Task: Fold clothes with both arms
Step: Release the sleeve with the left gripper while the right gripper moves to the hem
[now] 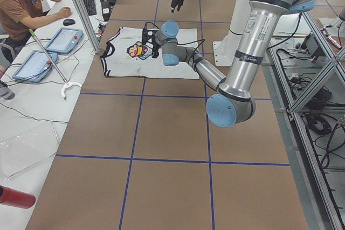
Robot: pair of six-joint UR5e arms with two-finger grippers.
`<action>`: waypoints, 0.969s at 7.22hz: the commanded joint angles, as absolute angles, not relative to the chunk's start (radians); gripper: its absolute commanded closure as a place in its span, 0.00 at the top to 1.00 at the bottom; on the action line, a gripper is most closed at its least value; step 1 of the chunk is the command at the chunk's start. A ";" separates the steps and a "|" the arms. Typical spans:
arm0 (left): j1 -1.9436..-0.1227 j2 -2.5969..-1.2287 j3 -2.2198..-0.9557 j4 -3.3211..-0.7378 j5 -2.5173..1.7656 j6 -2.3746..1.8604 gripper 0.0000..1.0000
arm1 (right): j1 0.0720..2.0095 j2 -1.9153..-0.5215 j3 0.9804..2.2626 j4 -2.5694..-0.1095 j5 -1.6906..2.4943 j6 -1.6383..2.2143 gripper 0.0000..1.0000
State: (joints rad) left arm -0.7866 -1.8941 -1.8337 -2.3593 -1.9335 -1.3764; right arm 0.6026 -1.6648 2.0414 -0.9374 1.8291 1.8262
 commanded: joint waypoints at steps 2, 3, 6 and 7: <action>-0.785 -1.867 -1.865 -2.353 -1.950 -1.381 0.99 | 0.228 -1.709 2.236 -1.244 1.472 2.157 0.92; -0.785 -1.867 -1.868 -2.353 -1.947 -1.382 0.99 | 0.165 -1.706 2.230 -1.255 1.433 2.243 0.89; -0.784 -1.859 -1.864 -2.353 -1.939 -1.394 0.99 | 0.146 -1.606 2.125 -1.262 1.436 2.350 0.88; -0.784 -1.852 -1.862 -2.353 -1.937 -1.393 0.99 | 0.140 -1.605 2.115 -1.270 1.433 2.350 0.87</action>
